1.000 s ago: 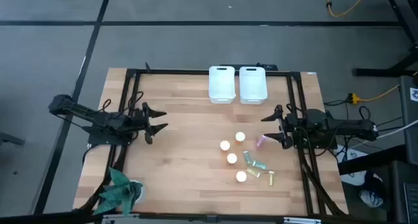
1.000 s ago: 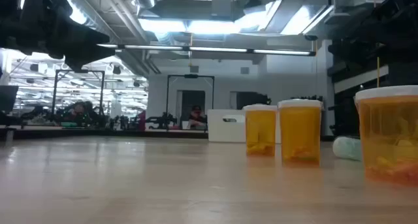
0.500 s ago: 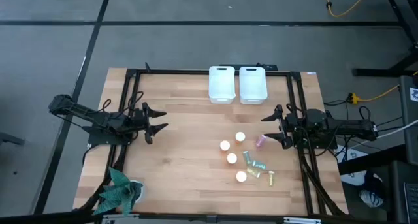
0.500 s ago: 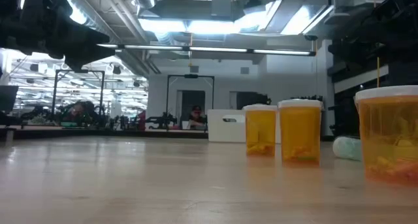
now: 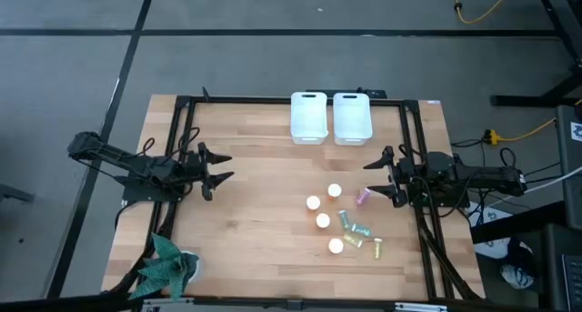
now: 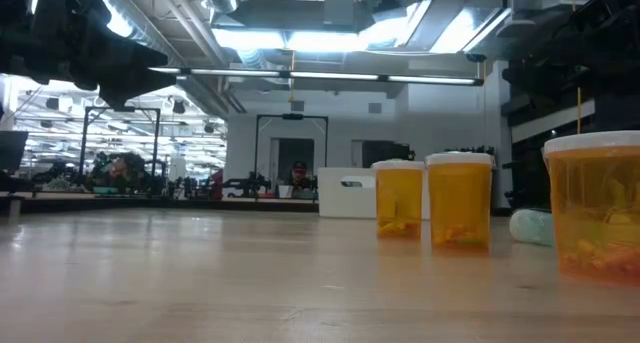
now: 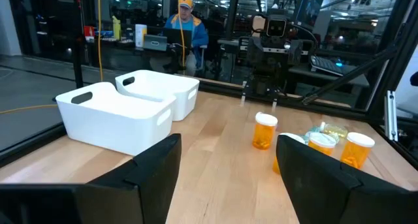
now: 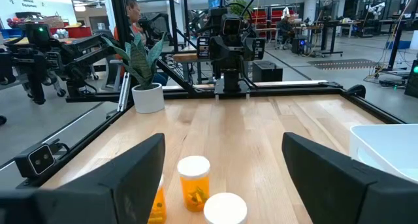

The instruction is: Pick and place medicine bottles into bin by pill shape (circle, oval)

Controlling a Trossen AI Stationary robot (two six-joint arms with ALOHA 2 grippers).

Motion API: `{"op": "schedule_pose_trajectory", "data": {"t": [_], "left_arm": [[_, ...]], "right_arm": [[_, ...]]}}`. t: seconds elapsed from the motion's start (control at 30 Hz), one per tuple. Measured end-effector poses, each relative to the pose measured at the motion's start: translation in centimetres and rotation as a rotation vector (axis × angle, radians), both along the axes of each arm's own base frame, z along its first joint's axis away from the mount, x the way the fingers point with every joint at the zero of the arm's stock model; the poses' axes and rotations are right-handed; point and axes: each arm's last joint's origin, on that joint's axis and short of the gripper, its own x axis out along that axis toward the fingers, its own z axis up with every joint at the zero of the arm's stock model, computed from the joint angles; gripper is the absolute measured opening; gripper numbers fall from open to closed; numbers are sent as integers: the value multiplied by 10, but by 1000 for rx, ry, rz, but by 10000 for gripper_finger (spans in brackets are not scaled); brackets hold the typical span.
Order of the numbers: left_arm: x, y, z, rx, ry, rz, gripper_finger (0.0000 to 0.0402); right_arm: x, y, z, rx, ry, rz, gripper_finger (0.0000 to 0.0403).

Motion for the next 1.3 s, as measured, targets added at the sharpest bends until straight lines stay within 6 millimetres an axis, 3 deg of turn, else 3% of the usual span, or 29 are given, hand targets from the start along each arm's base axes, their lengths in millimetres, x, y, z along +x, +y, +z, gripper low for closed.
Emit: {"op": "schedule_pose_trajectory", "data": {"t": [0.77,0.9,1.3], "left_arm": [[0,0,0,0,0,0,244],[0,0,0,0,0,0,244],[0,0,0,0,0,0,244]], "right_arm": [[0,0,0,3,-3,-6,310],[0,-2,3,110,-23,-57,310],[-4,-6,25,248,-265,-188,310]]}}
